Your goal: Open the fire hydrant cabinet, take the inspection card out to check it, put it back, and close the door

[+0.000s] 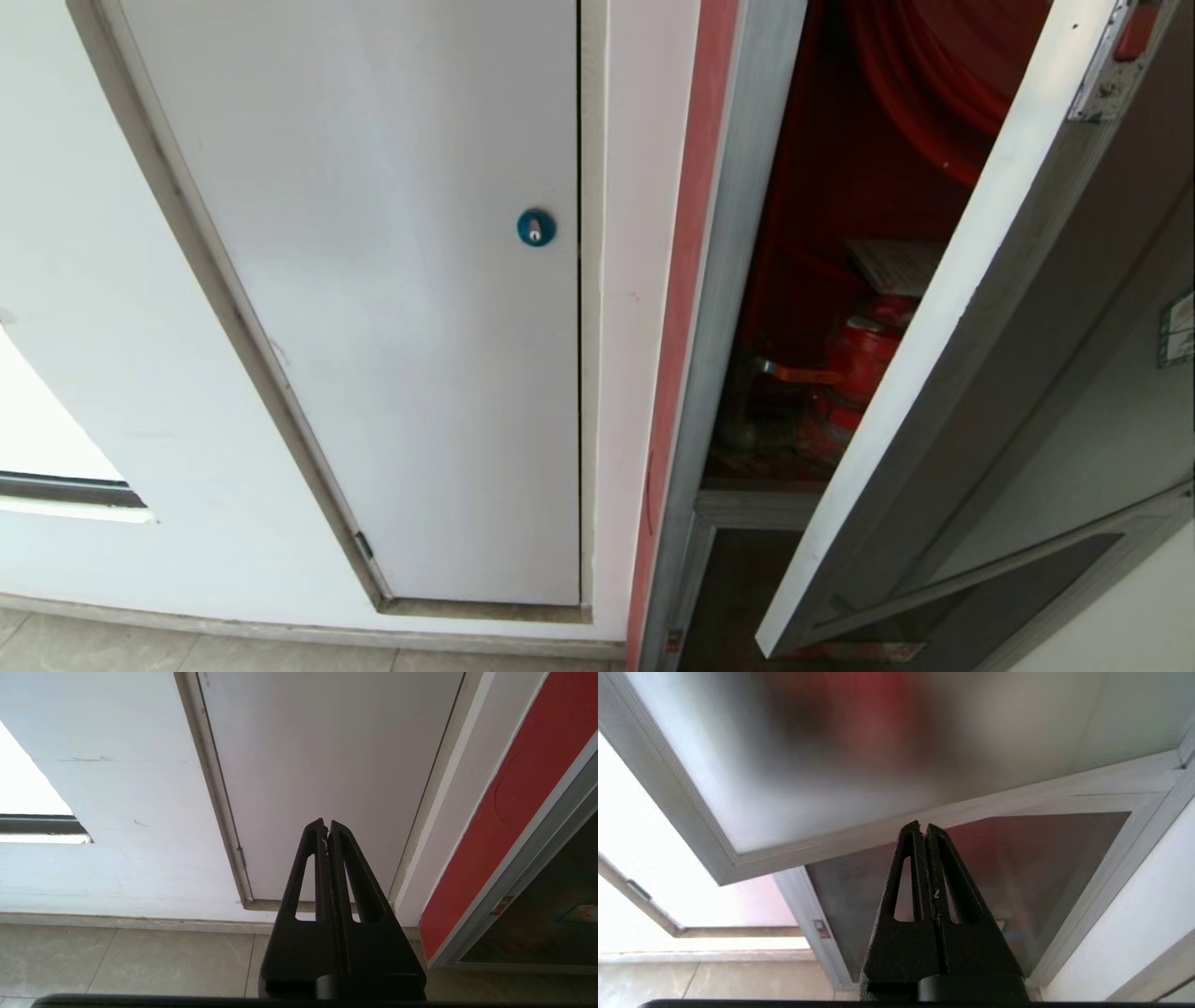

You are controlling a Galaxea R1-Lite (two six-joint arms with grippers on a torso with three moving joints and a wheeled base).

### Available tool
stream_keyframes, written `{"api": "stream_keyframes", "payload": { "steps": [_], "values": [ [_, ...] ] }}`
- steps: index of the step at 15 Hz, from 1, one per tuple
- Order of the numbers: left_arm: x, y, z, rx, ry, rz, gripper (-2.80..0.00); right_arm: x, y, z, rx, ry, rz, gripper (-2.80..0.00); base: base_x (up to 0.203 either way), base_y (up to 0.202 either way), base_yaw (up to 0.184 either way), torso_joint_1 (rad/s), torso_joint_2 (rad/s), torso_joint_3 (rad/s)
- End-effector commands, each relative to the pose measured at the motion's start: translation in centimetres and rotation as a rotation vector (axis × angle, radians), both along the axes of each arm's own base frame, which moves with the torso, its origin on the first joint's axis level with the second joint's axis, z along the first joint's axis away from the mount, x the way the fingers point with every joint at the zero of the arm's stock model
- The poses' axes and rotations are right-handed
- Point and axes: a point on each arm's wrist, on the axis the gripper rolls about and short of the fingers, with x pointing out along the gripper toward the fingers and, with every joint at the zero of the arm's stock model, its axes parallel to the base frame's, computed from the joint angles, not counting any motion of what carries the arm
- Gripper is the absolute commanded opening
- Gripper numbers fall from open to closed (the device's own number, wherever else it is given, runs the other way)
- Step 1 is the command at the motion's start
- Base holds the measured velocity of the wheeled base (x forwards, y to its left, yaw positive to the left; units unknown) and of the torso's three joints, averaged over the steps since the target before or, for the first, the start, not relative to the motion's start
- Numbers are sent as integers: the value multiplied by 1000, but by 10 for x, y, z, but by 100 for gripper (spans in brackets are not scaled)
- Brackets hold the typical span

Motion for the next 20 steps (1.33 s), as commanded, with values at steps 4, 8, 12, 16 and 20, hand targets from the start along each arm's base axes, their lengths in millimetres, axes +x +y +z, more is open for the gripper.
{"api": "stream_keyframes", "payload": {
  "steps": [4, 8, 12, 16, 20],
  "values": [
    [0, 0, 0, -1, 0, 0, -280, -3, 1, 45, 9, -1, 33, -280, 0, 0, 0, 0, 0, 0],
    [0, 0, 0, -1, 0, 0, -280, 5, 3, 94, 14, -9, 120, -280, 0, 0, 0, 0, 0, 0],
    [0, 0, 0, -1, 0, 0, -280, 23, 9, 124, 104, 53, 401, -280, 0, 0, 0, 0, 0, 0],
    [0, 0, 0, -1, 0, 0, -280, 42, 14, 136, 133, 137, 654, -280, 0, 0, 0, 0, 0, 0],
    [0, 0, 0, -1, 0, 0, -280, 77, 16, 141, 154, 215, 723, -280, 0, 0, 0, 0, 0, 0]
  ]
}}
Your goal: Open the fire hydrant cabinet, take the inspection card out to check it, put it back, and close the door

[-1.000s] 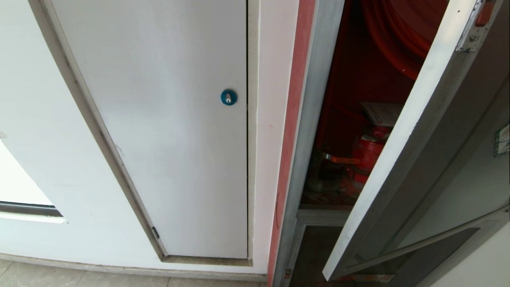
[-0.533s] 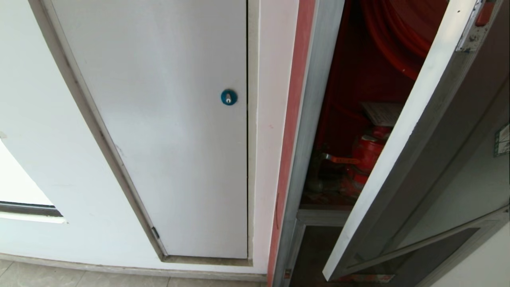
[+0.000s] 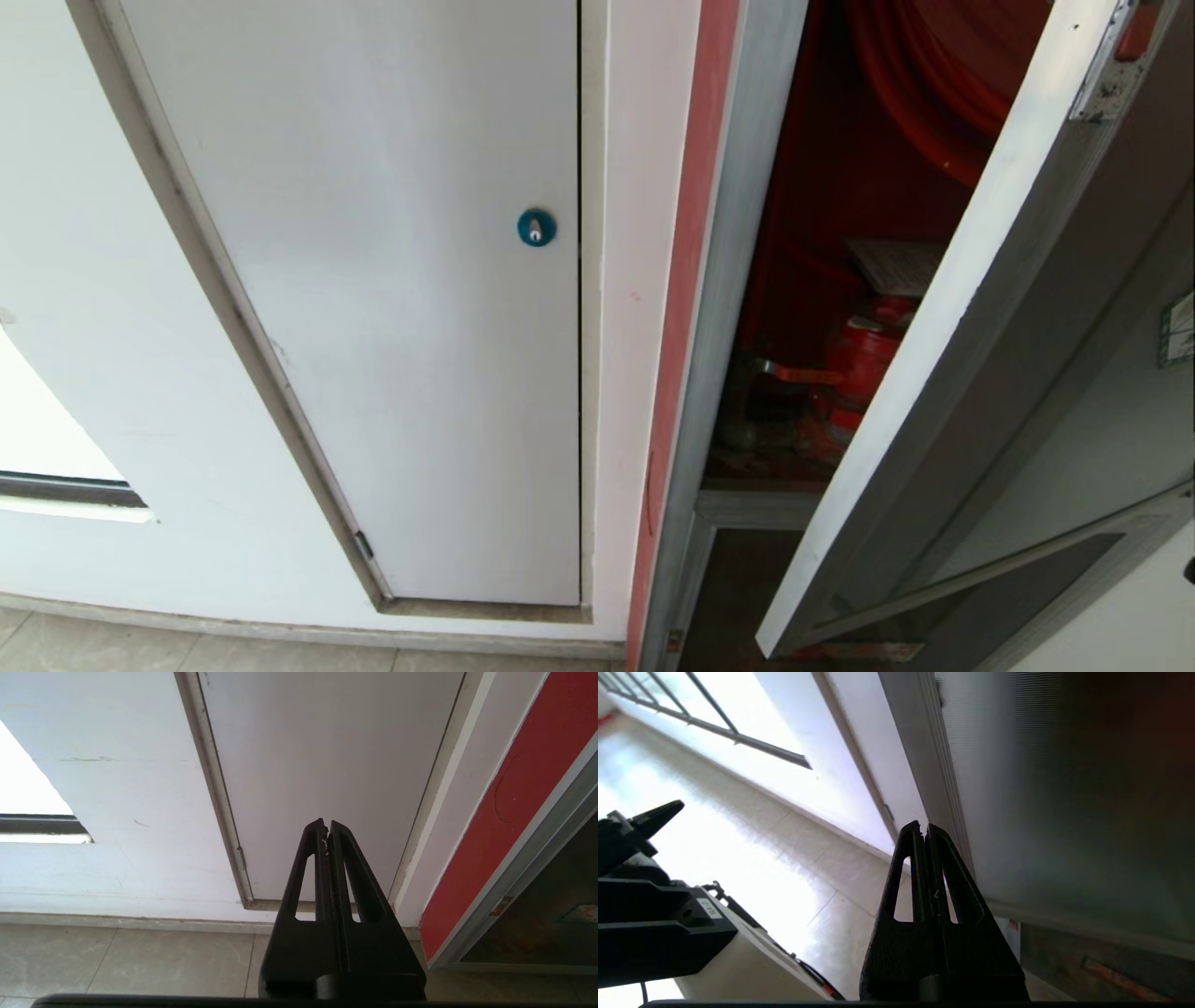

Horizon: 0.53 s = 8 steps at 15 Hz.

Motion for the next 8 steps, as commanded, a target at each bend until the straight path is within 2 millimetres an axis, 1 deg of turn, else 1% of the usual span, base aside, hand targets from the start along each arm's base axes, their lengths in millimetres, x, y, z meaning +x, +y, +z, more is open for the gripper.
{"api": "stream_keyframes", "payload": {
  "steps": [1, 2, 4, 6, 8],
  "values": [
    [0, 0, 0, -1, 0, 0, -280, 27, 2, 0, -2, 73, 37, -280, 0, 0, 0, 0, 0, 0],
    [0, 0, 0, -1, 0, 0, -280, 33, 3, 3, -4, 71, 72, -280, 0, 0, 0, 0, 0, 0],
    [0, 0, 0, -1, 0, 0, -280, 38, 10, 9, -8, 67, 169, -280, 0, 0, 0, 0, 0, 0],
    [0, 0, 0, -1, 0, 0, -280, 43, 17, 9, -32, 73, 253, -280, 0, 0, 0, 0, 0, 0],
    [0, 0, 0, -1, 0, 0, -280, 49, 25, 7, -82, 59, 294, -280, 0, 0, 0, 0, 0, 0]
  ]
}}
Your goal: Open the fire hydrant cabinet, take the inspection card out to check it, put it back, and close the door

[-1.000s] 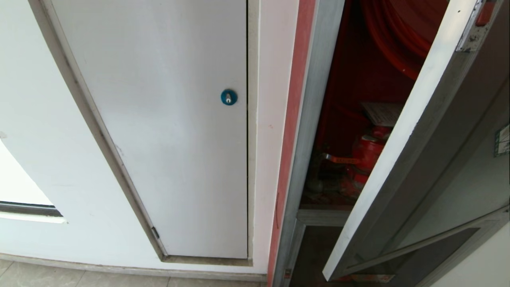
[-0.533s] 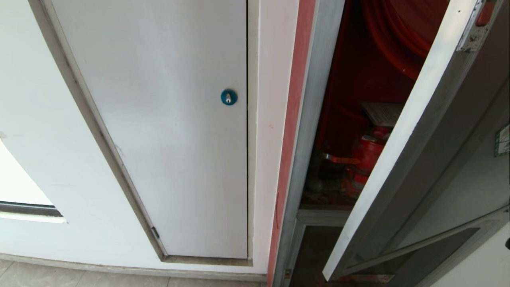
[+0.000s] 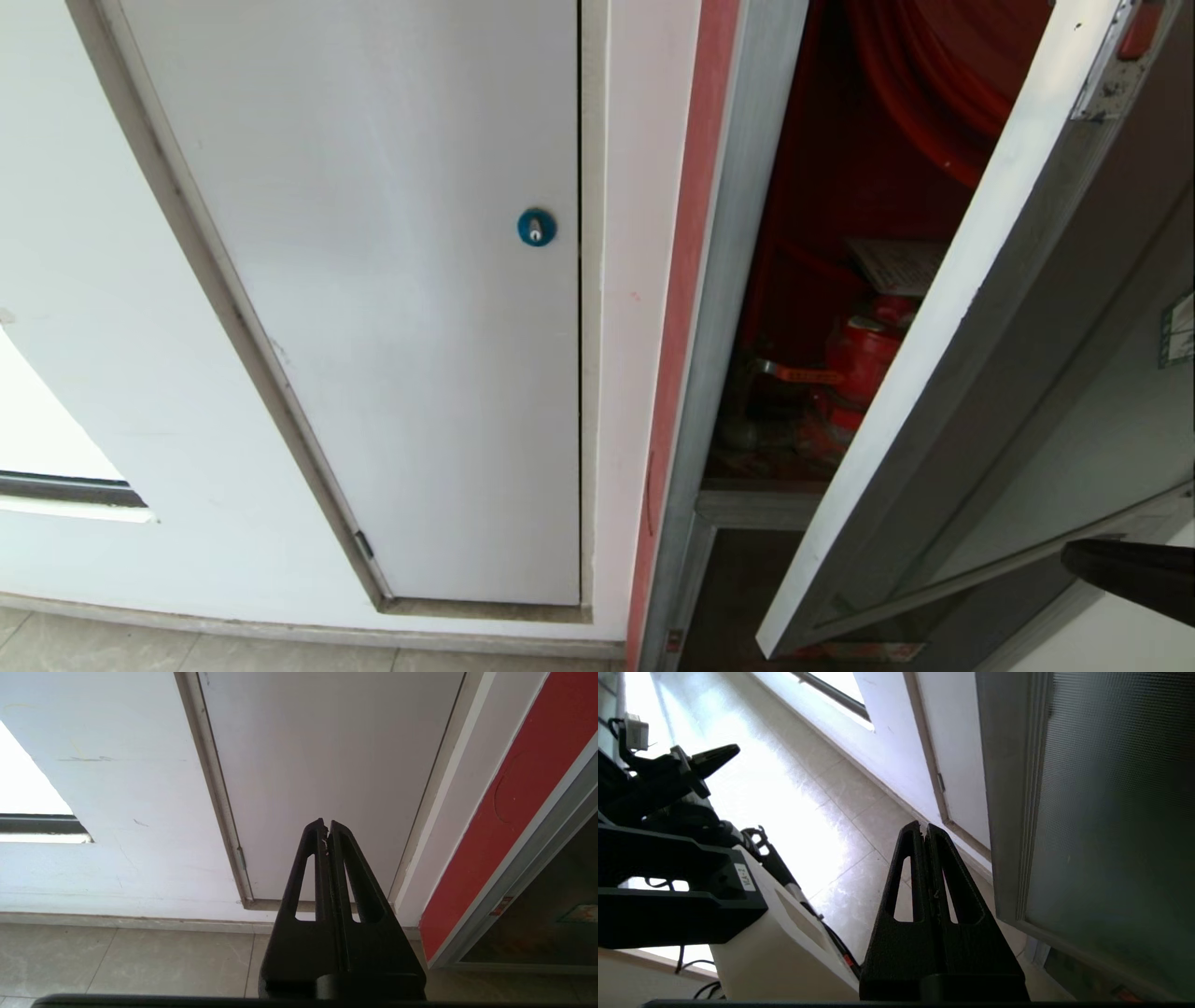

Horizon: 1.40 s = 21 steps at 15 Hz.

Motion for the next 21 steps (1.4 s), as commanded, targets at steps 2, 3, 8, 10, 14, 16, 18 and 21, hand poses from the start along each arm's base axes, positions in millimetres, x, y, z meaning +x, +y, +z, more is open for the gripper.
{"api": "stream_keyframes", "payload": {
  "steps": [2, 3, 8, 10, 14, 16, 18, 21],
  "values": [
    [0, 0, 0, 0, 0, 0, -280, 12, 10, 1, -24, 2, 15, -280, 0, 0, 0, 0, 0, 0],
    [0, 0, 0, 0, 0, 0, -280, 14, 12, 2, -23, -9, 8, -280, 0, 0, 0, 0, 0, 0],
    [0, 0, 0, 0, 0, 0, -280, 31, 18, 11, -12, -37, -3, -280, 0, 0, 0, 0, 0, 0],
    [0, 0, 0, 0, 0, 0, -280, 40, 21, 18, -6, -54, -8, -280, 0, 0, 0, 0, 0, 0],
    [0, 0, 0, 0, 0, 0, -280, 50, 24, 28, -4, -68, -30, -280, 0, 0, 0, 0, 0, 0],
    [0, 0, 0, 0, 0, 0, -280, 56, 26, 32, -6, -73, -58, -280, 0, 0, 0, 0, 0, 0],
    [0, 0, 0, 0, 0, 0, -280, 62, 28, 32, -8, -81, -82, -280, 0, 0, 0, 0, 0, 0],
    [0, 0, 0, 0, 0, 0, -280, 75, 32, 34, -12, -82, -105, -280, 0, 0, 0, 0, 0, 0]
  ]
}}
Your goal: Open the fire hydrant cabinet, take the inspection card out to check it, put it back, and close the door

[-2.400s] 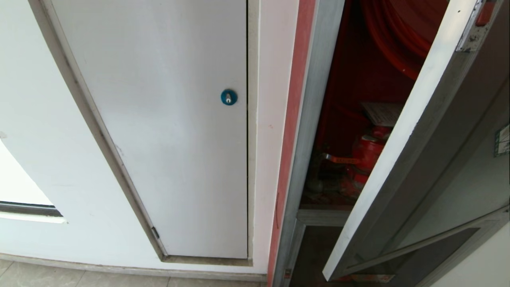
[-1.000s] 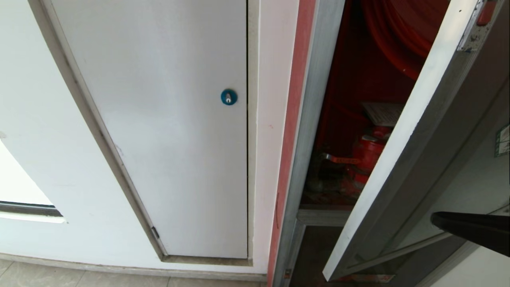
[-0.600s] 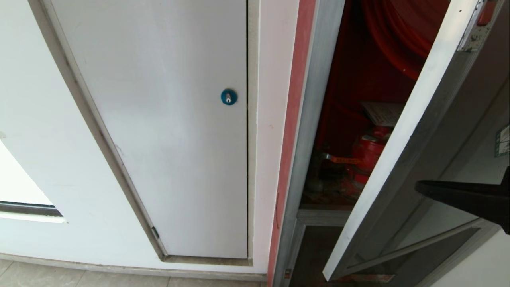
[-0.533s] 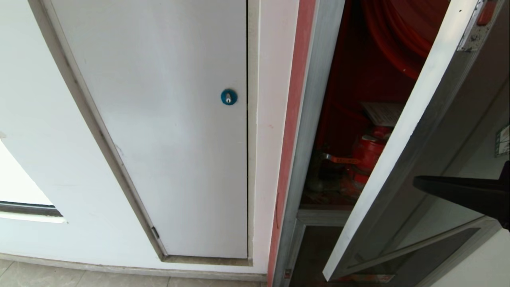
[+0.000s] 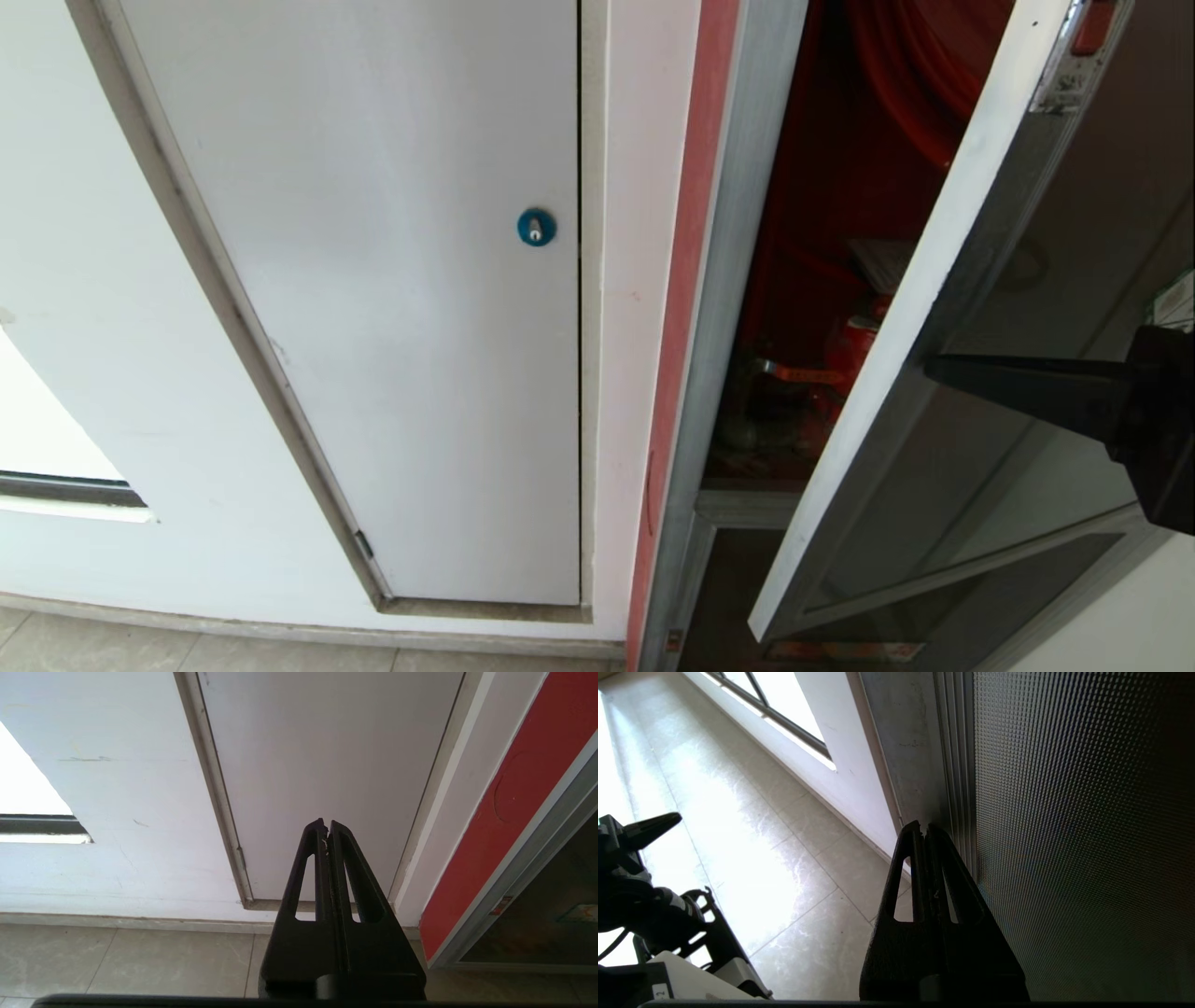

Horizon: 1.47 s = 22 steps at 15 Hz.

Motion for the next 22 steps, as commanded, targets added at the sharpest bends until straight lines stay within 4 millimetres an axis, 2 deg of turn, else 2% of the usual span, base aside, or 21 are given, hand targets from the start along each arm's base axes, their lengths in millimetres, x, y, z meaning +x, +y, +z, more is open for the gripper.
{"api": "stream_keyframes", "payload": {
  "steps": [1, 10, 22],
  "values": [
    [0, 0, 0, -1, 0, 0, -280, 12, 4, 1, -6, 16, -1, -280, 0, 0, 0, 0, 0, 0],
    [0, 0, 0, -1, 0, 0, -280, 68, 24, 14, -6, -10, -78, -280, 0, 0, 0, 0, 0, 0],
    [0, 0, 0, -1, 0, 0, -280, 119, 40, 36, 2, -61, -214, -280, 0, 0, 0, 0, 0, 0]
  ]
}}
